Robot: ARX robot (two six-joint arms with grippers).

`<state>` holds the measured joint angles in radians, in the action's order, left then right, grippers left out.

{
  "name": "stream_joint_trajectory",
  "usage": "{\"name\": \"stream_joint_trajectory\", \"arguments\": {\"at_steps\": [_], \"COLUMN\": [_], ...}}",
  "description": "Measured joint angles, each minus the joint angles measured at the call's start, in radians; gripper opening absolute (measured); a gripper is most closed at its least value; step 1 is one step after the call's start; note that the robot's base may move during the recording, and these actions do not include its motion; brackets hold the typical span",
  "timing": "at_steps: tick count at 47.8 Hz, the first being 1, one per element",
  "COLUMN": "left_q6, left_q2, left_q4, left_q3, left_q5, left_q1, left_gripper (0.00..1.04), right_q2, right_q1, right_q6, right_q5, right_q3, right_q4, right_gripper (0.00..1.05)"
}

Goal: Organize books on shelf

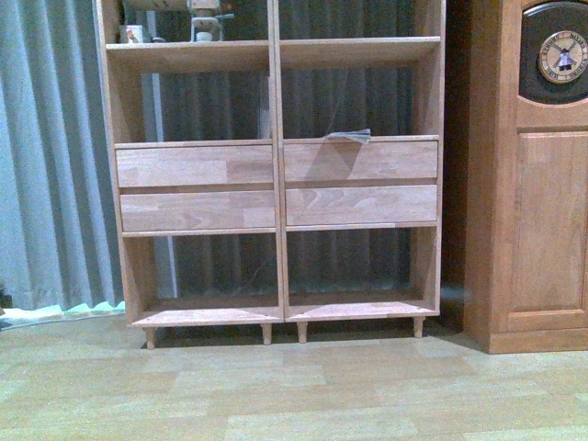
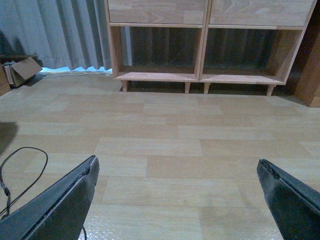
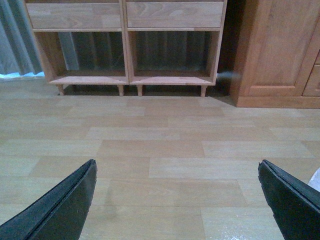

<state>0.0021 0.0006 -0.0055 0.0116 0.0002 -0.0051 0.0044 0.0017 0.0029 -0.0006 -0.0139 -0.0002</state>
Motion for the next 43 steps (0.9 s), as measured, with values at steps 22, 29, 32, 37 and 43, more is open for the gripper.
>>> {"name": "stream_joint_trajectory", "arguments": {"at_steps": [22,29,32,37,43], "left_q6": [0.000,0.000,0.000,0.000,0.000], "left_q2": [0.000,0.000,0.000,0.000,0.000], "left_q4": [0.000,0.000,0.000,0.000,0.000], "left_q3": [0.000,0.000,0.000,0.000,0.000], "left_q5": [0.000,0.000,0.000,0.000,0.000], "left_q1": [0.000,0.000,0.000,0.000,0.000], "left_gripper": [0.97,0.97,0.97,0.97,0.97], "right_q2": [0.000,0.000,0.000,0.000,0.000], "right_q1": [0.000,0.000,0.000,0.000,0.000], "right_q6": [0.000,0.000,0.000,0.000,0.000], "right_q5": [0.000,0.000,0.000,0.000,0.000], "right_q3": [0.000,0.000,0.000,0.000,0.000], "right_q4": [0.000,0.000,0.000,0.000,0.000], "right_gripper": [0.98,0.98,0.98,0.98,0.98]}}
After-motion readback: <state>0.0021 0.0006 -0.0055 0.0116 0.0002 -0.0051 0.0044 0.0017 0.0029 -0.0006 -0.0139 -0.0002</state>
